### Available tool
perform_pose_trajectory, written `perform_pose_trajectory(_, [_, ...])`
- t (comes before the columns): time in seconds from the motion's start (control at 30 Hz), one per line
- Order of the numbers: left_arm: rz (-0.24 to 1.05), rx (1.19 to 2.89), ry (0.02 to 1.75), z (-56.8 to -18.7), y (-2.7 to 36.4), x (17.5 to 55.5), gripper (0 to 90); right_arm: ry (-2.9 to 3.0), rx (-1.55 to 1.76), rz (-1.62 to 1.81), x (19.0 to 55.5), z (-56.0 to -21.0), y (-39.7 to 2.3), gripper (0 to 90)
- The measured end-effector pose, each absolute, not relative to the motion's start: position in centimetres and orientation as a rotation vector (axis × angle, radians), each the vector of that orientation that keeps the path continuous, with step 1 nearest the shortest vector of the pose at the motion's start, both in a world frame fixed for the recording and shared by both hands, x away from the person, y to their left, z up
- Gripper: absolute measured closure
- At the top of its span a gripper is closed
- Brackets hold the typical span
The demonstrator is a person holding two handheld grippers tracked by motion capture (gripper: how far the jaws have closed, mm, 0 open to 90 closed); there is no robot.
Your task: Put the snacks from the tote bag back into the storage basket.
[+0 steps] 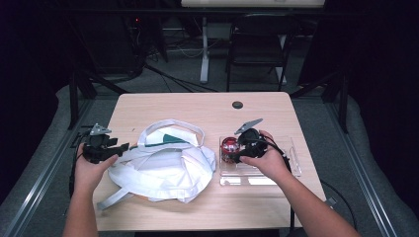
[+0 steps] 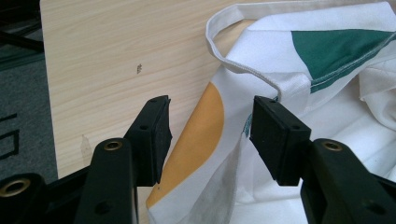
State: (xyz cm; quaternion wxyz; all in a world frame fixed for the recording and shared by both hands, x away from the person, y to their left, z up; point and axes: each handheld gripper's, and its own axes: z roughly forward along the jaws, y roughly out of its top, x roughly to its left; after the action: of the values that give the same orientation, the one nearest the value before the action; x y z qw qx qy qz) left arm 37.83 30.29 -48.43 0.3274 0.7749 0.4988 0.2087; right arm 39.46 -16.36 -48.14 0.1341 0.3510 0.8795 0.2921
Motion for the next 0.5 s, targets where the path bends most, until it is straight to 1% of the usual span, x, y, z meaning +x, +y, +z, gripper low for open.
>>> perform_pose_trajectory(0.5, [0.541, 2.035, 1.307, -48.5, 30.3, 37.8, 47.6, 2.584, 0.947, 0.899, 37.7, -46.7, -15.4, 27.0])
